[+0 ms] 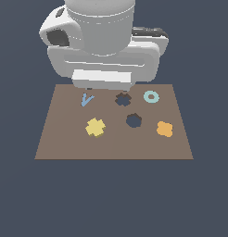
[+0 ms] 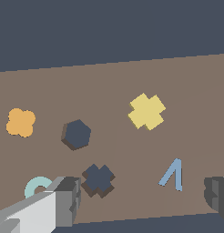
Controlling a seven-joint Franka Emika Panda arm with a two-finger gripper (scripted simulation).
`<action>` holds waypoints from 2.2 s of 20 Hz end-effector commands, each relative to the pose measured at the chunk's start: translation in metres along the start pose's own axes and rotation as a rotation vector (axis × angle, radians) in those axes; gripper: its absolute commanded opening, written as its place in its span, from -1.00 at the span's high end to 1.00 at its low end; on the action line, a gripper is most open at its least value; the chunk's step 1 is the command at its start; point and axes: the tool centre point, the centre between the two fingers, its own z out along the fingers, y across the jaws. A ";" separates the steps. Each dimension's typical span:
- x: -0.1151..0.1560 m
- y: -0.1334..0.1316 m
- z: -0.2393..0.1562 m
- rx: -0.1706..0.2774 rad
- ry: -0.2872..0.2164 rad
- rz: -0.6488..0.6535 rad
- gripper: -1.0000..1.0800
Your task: Insert a designated object into the corresponding slot on a board.
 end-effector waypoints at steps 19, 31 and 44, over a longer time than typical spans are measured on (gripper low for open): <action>0.013 0.017 0.039 0.001 -0.002 -0.194 -0.92; 0.039 0.036 0.098 0.001 -0.004 -0.486 -0.92; 0.055 0.041 0.126 -0.001 -0.005 -0.629 -0.92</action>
